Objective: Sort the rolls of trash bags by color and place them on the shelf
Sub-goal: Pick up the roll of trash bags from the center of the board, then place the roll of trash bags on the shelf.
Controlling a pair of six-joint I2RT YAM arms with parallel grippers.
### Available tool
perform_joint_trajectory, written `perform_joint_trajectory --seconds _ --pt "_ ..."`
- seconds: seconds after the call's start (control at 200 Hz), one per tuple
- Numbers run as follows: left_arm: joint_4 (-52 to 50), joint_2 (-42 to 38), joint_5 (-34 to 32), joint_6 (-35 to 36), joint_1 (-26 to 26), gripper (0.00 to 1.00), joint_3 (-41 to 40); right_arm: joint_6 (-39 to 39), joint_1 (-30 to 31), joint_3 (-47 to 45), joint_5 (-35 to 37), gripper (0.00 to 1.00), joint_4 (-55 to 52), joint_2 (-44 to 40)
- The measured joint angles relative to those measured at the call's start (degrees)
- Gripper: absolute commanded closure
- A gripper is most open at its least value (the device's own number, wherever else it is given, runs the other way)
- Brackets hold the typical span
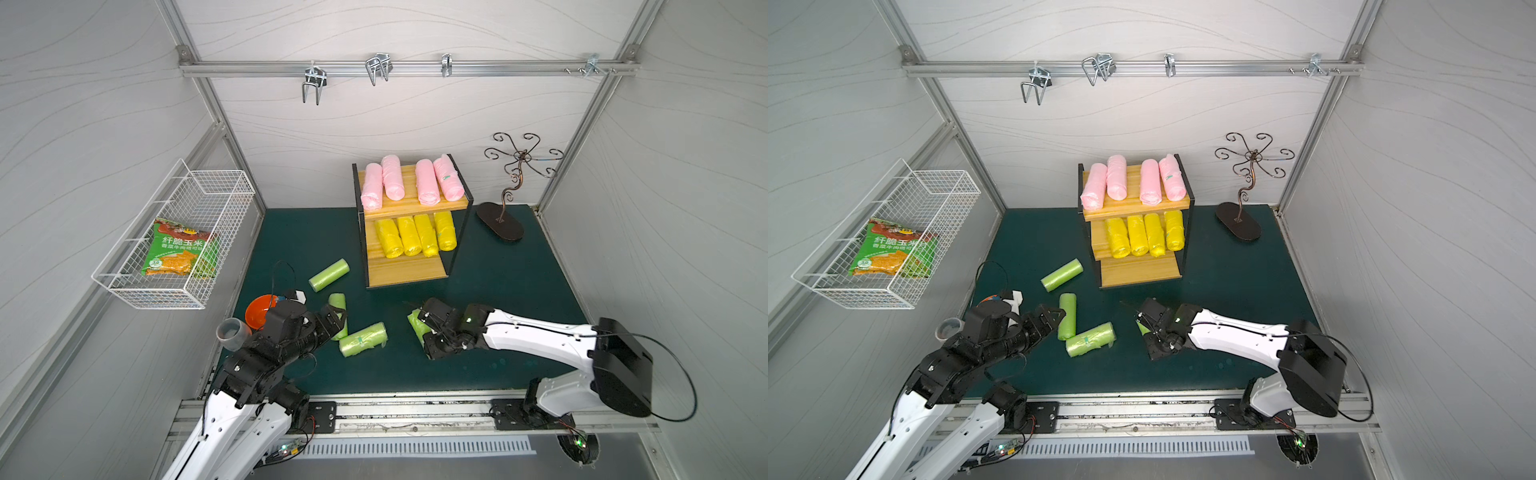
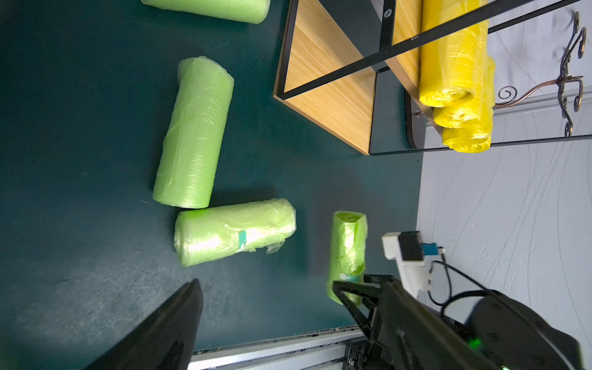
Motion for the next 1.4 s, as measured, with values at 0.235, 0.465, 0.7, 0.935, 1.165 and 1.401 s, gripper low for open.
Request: perform_joint_trajectory --seconds 0.235,0.465,0.7,0.935,1.165,1.401 --pt "-0.07 0.07 0.31 0.26 0.0 0.08 0.02 -4.02 -11.69 3.04 3.37 1.0 1.81 0.42" --pt "-0.07 -0.72 -0.44 0.42 0.0 0.08 0.0 -5.53 -16.48 5.03 5.57 1.0 9.4 11.32" --pt "-0.09 -1.51 -0.92 0.46 0.0 0.08 -0.83 -6.91 -17.11 8.63 9.16 1.0 16.92 17.03" --pt "-0.39 -0.44 -1.09 0.87 0.0 0.08 -1.22 -8.07 -18.82 13.44 11.26 1.0 19.08 21.03" --pt "-0.37 -0.22 -1.18 1.07 0.0 0.08 -1.92 -9.01 -19.8 16.17 14.21 0.98 19.04 24.72" --pt "-0.37 -0.2 -1.62 1.09 0.0 0.08 -2.23 -9.05 -20.31 16.61 16.44 0.49 20.59 26.08"
